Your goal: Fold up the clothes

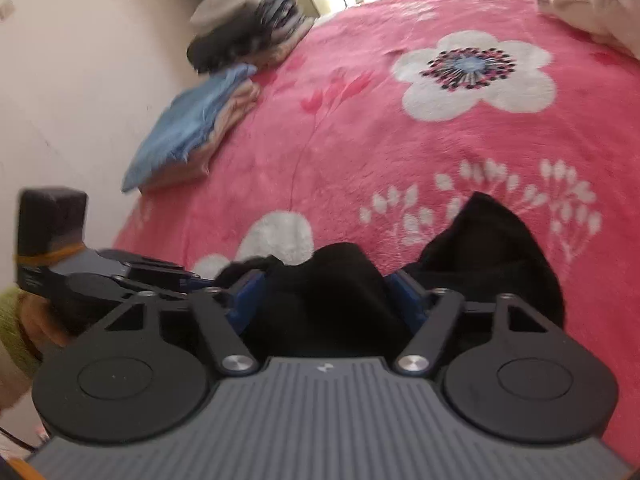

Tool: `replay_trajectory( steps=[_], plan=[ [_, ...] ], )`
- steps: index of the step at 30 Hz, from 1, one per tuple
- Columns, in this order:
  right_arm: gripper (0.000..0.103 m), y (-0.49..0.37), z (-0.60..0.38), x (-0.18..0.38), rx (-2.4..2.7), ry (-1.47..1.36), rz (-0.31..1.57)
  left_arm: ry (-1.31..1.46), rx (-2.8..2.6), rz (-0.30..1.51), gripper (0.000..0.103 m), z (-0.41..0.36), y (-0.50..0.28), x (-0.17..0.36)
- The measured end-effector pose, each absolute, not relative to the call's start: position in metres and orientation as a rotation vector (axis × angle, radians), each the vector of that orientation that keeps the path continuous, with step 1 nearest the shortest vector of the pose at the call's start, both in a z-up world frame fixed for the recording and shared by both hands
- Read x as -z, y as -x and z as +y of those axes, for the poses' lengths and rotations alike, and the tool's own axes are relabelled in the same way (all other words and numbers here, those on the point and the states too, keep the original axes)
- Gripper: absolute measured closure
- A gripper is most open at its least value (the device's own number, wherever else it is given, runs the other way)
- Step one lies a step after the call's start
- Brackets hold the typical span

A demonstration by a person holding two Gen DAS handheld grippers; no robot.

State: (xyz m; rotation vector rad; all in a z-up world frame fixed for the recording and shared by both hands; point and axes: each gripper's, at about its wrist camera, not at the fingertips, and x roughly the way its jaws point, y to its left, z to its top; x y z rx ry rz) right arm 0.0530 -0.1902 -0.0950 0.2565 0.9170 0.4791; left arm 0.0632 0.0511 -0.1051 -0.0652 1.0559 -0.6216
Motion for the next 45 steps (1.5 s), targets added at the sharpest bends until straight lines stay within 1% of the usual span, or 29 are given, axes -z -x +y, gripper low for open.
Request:
replay_trajectory(
  steps=[1,4,8,12,16,19,21,23,24,25,27,29,30,31,32,33,34,35,36,38,42,45],
  plan=[
    [0.092,-0.053,-0.188,0.095,-0.475,-0.242,0.919,0.067,0.616,1.032,0.093,0.054,-0.06,0.1],
    [0.097,-0.041,-0.196,0.086,-0.453,-0.251,0.871,0.097,0.597,0.958,0.093,0.069,-0.05,0.084],
    [0.098,-0.018,-0.221,0.068,-0.407,-0.296,0.799,0.176,0.549,0.876,0.093,0.103,-0.034,0.056],
    [0.098,0.018,-0.245,0.051,-0.417,-0.349,0.736,0.208,0.473,0.852,0.094,0.137,-0.011,0.038],
    [0.098,0.048,-0.256,0.052,-0.415,-0.368,0.751,0.207,0.407,0.912,0.094,0.163,0.016,0.042],
    [0.098,0.065,-0.259,0.061,-0.402,-0.381,0.797,0.186,0.404,1.041,0.093,0.172,0.034,0.062],
    [0.098,0.071,-0.259,0.069,-0.389,-0.389,0.832,0.153,0.413,1.135,0.088,0.175,0.045,0.074],
    [0.097,0.074,-0.258,0.073,-0.38,-0.382,0.853,0.091,0.413,1.203,0.073,0.177,0.056,0.081],
    [0.096,0.074,-0.256,0.072,-0.377,-0.373,0.853,0.06,0.404,1.22,0.071,0.18,0.06,0.08],
    [0.095,0.074,-0.255,0.071,-0.374,-0.364,0.854,0.039,0.395,1.219,0.066,0.185,0.062,0.077],
    [0.095,0.073,-0.254,0.068,-0.372,-0.343,0.848,0.009,0.375,1.201,0.064,0.198,0.064,0.065],
    [0.093,0.068,-0.255,0.062,-0.365,-0.319,0.831,0.01,0.337,1.16,0.059,0.212,0.062,0.052],
    [0.091,0.064,-0.256,0.059,-0.357,-0.307,0.824,0.014,0.315,1.138,0.059,0.219,0.06,0.045],
    [0.085,0.058,-0.257,0.058,-0.351,-0.301,0.819,0.023,0.312,1.114,0.059,0.22,0.057,0.04],
    [0.073,0.05,-0.257,0.058,-0.34,-0.3,0.82,0.033,0.319,1.09,0.058,0.218,0.052,0.036],
    [0.067,0.041,-0.258,0.058,-0.325,-0.302,0.822,0.034,0.345,1.068,0.057,0.211,0.047,0.035],
    [0.053,0.032,-0.259,0.059,-0.311,-0.303,0.824,0.029,0.381,1.046,0.054,0.201,0.04,0.035],
    [0.042,0.02,-0.259,0.061,-0.299,-0.307,0.829,0.025,0.417,1.024,0.051,0.192,0.034,0.035],
    [0.038,0.007,-0.258,0.065,-0.28,-0.318,0.832,0.014,0.459,1.009,0.049,0.177,0.027,0.037],
    [0.024,-0.021,-0.259,0.076,-0.238,-0.358,0.858,-0.022,0.547,0.994,0.047,0.146,0.016,0.047],
    [0.024,-0.069,-0.267,0.11,-0.13,-0.47,0.952,-0.101,0.661,0.983,0.047,0.1,0.001,0.065],
    [0.023,-0.089,-0.273,0.136,-0.098,-0.546,1.003,-0.111,0.689,0.986,0.047,0.087,-0.004,0.076]
  ],
)
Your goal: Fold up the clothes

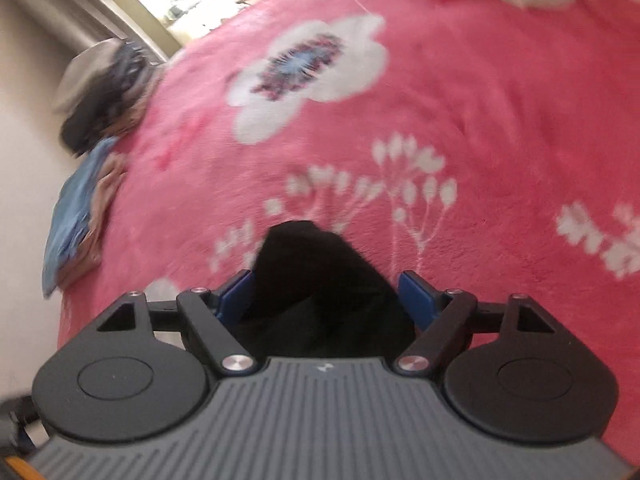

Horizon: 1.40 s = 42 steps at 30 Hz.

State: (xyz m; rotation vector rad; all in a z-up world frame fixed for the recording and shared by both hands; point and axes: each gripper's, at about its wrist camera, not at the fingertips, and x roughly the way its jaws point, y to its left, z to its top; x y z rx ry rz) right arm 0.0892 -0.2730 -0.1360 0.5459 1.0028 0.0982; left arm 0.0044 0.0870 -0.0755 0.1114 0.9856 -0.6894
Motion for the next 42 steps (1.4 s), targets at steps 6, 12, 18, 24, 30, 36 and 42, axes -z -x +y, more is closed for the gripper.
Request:
replay_trajectory(
  steps=[6,12,18,24,30,36,42],
  plan=[
    [0.092,-0.08,-0.275,0.126,-0.164,-0.528,0.963,-0.121,0.699,0.984,0.057,0.085,-0.01,0.087],
    [0.097,-0.027,-0.303,0.091,-0.204,-0.594,0.821,-0.038,0.645,1.017,0.072,0.097,-0.022,0.089],
    [0.097,0.044,-0.332,0.073,-0.15,-0.588,0.83,-0.013,0.615,1.015,0.076,0.095,-0.022,0.09],
    [0.093,0.09,-0.348,0.086,0.082,-0.545,1.043,-0.061,0.604,1.013,0.07,0.089,-0.019,0.092],
    [0.09,0.077,-0.348,0.058,0.022,-0.597,0.893,-0.128,0.621,0.985,0.065,0.077,-0.023,0.091],
    [0.068,-0.01,-0.289,0.05,-0.231,-0.454,0.849,-0.153,0.664,0.972,0.074,0.063,-0.027,0.096],
    [0.057,-0.076,-0.22,0.075,-0.392,-0.268,1.042,-0.09,0.644,0.988,0.091,0.067,-0.034,0.105]
  ],
)
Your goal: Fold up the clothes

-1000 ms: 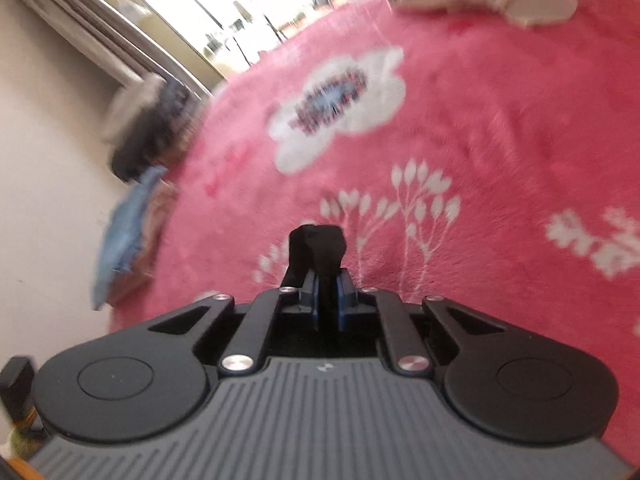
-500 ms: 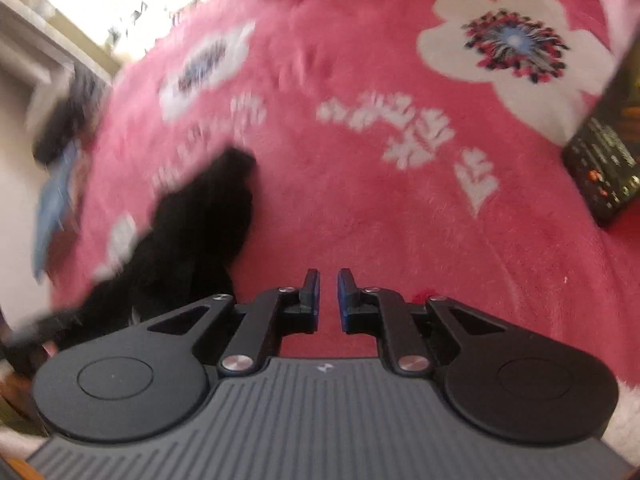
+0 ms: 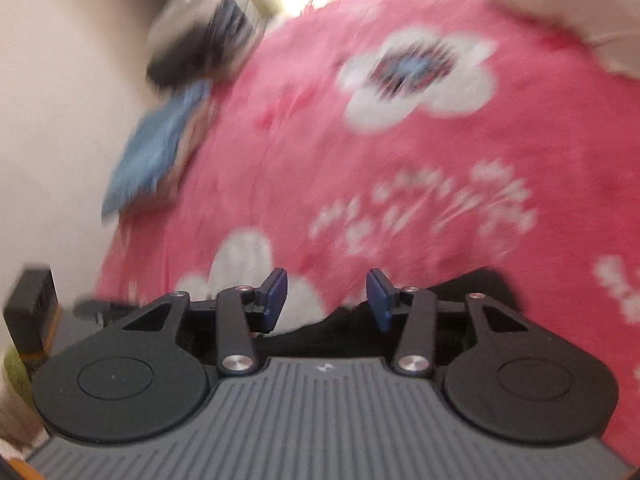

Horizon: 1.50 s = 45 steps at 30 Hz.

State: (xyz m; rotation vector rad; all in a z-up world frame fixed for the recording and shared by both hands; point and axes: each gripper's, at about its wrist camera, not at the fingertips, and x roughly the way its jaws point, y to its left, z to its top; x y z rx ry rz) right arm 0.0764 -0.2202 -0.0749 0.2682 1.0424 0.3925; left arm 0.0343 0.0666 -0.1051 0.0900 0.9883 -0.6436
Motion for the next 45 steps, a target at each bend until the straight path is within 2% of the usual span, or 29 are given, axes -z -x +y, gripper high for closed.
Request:
replay_trajectory(
  steps=[4,6,7,10,19,24,27,28,29,32,34,40,45],
  plan=[
    [0.055,-0.059,-0.202,0.085,-0.34,-0.029,1.055,-0.032,0.617,0.998,0.093,0.072,-0.04,0.117],
    [0.059,-0.049,-0.219,0.097,-0.296,-0.033,1.093,0.003,0.602,1.003,0.094,0.073,-0.043,0.123],
    [0.064,-0.044,-0.228,0.102,-0.276,-0.054,1.11,0.017,0.598,1.0,0.094,0.073,-0.043,0.124],
    [0.098,-0.018,-0.253,0.099,-0.184,-0.079,1.094,0.039,0.586,0.986,0.095,0.074,-0.043,0.12],
    [0.095,0.057,-0.339,0.087,0.129,-0.202,1.123,0.112,0.621,0.871,0.096,0.089,-0.013,0.075],
    [0.087,0.091,-0.353,0.062,0.16,-0.319,0.976,0.083,0.643,0.873,0.096,0.094,0.008,0.06],
    [0.07,0.097,-0.347,0.044,0.053,-0.351,0.862,0.049,0.654,0.886,0.096,0.095,0.015,0.063],
    [0.058,0.093,-0.341,0.04,-0.005,-0.353,0.84,0.04,0.655,0.89,0.096,0.094,0.015,0.065],
    [0.052,0.085,-0.333,0.038,-0.063,-0.347,0.834,0.032,0.656,0.896,0.096,0.094,0.015,0.067],
    [0.044,0.049,-0.294,0.039,-0.217,-0.271,0.868,0.024,0.647,0.911,0.095,0.094,0.012,0.074],
    [0.041,0.023,-0.27,0.049,-0.301,-0.203,0.903,0.023,0.642,0.915,0.095,0.095,0.01,0.077],
    [0.04,-0.044,-0.23,0.085,-0.436,-0.031,1.03,-0.009,0.642,0.898,0.095,0.096,0.006,0.081],
    [0.043,-0.039,-0.201,0.101,-0.582,0.142,1.116,0.003,0.626,0.914,0.095,0.099,-0.004,0.087]
  ],
)
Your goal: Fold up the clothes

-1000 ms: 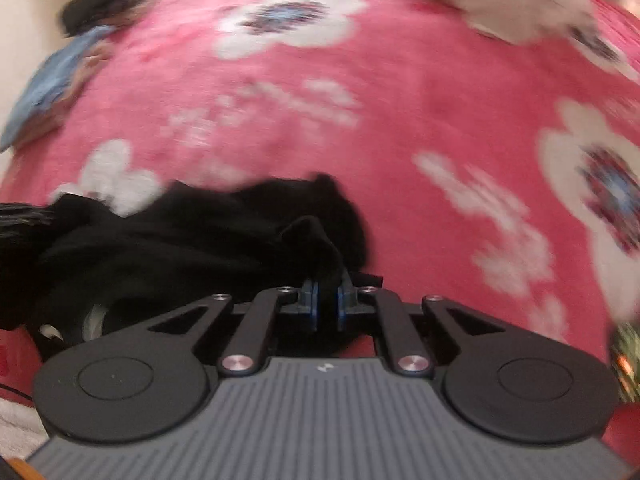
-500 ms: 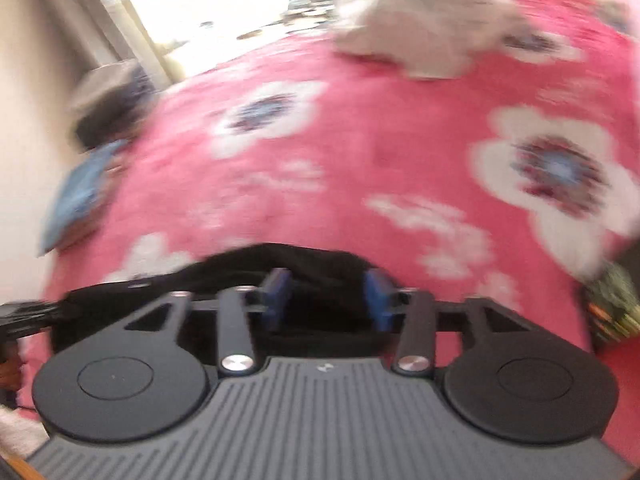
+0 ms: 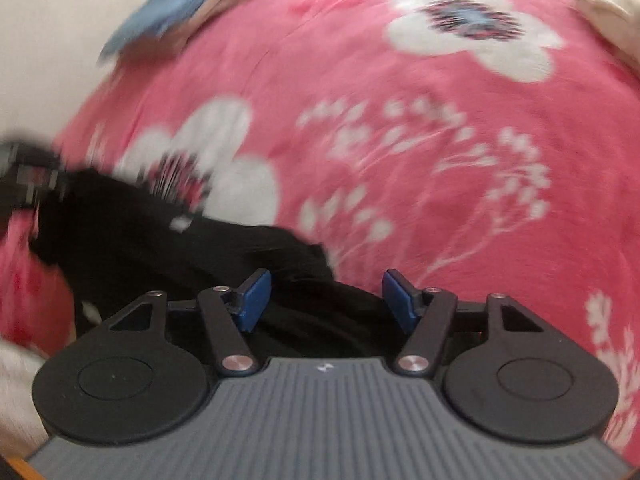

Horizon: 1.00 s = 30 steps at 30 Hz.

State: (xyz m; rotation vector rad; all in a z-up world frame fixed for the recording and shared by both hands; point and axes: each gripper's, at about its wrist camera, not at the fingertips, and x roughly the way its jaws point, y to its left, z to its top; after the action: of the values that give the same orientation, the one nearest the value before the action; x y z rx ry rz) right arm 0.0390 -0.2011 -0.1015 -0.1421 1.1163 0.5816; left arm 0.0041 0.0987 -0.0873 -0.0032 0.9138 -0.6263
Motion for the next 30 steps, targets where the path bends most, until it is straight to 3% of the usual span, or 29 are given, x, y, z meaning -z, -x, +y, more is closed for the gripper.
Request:
replay_trajectory(
  steps=[3,4,5,8,19,30],
  plan=[
    [0.061,-0.024,-0.194,0.099,-0.595,0.19,1.086,0.011,0.61,0.915,0.095,0.099,-0.007,0.088],
    [0.076,-0.021,-0.194,0.097,-0.589,0.185,1.075,0.011,0.603,0.91,0.095,0.098,-0.007,0.087],
    [0.085,-0.019,-0.195,0.096,-0.58,0.176,1.064,0.011,0.595,0.897,0.096,0.097,-0.007,0.084],
    [0.094,-0.006,-0.191,0.087,-0.532,0.212,0.979,0.014,0.566,0.838,0.096,0.095,-0.004,0.069],
    [0.096,-0.001,-0.21,0.017,-0.267,0.282,0.543,-0.018,0.476,0.563,0.096,0.053,-0.053,-0.006],
    [0.098,-0.118,-0.233,-0.01,-0.136,0.317,0.399,0.026,0.367,0.421,0.097,0.021,-0.195,-0.027]
  ],
)
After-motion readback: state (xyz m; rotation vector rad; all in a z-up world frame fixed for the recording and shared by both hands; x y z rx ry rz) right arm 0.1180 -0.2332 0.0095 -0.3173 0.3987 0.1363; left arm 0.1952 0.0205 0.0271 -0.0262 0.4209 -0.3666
